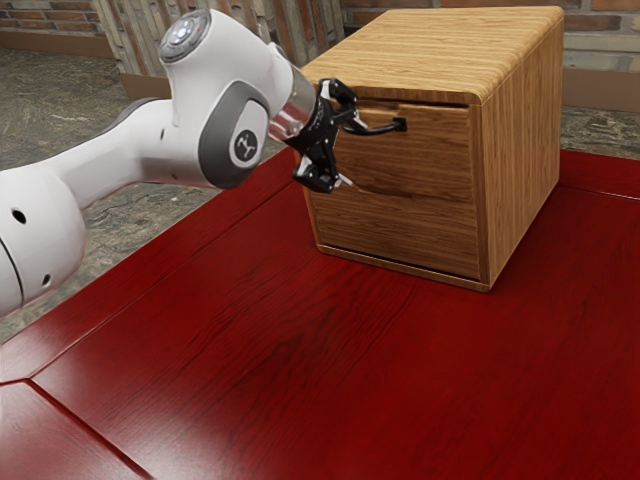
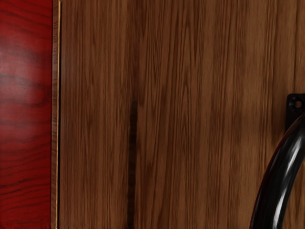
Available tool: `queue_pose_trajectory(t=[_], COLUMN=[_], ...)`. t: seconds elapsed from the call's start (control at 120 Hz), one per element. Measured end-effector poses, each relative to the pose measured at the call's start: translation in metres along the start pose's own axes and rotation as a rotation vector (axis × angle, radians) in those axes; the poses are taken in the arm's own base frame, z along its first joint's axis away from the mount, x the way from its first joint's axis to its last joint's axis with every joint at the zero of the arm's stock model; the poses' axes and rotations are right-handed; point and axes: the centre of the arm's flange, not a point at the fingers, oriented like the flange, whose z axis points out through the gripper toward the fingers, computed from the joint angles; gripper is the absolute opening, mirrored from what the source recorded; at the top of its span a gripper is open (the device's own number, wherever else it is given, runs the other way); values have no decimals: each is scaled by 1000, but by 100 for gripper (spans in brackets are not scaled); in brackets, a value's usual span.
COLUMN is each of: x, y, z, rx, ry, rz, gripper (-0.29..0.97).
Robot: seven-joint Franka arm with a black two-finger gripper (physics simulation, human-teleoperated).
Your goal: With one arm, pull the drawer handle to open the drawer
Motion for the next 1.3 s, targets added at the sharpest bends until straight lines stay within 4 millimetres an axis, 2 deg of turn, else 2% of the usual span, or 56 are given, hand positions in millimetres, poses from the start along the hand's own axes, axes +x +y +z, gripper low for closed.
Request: queue_pose_trajectory(t=[0.25,0.5,0.833,1.3], x=[-2,-5,-1,0], y=[-4,-5,-12,-33], z=[-6,-30,-42,-67], rx=[12,22,43,47], ry=[3,14,18,3], rz=[-1,7,-11,-19], gripper=[49,41,26,-5])
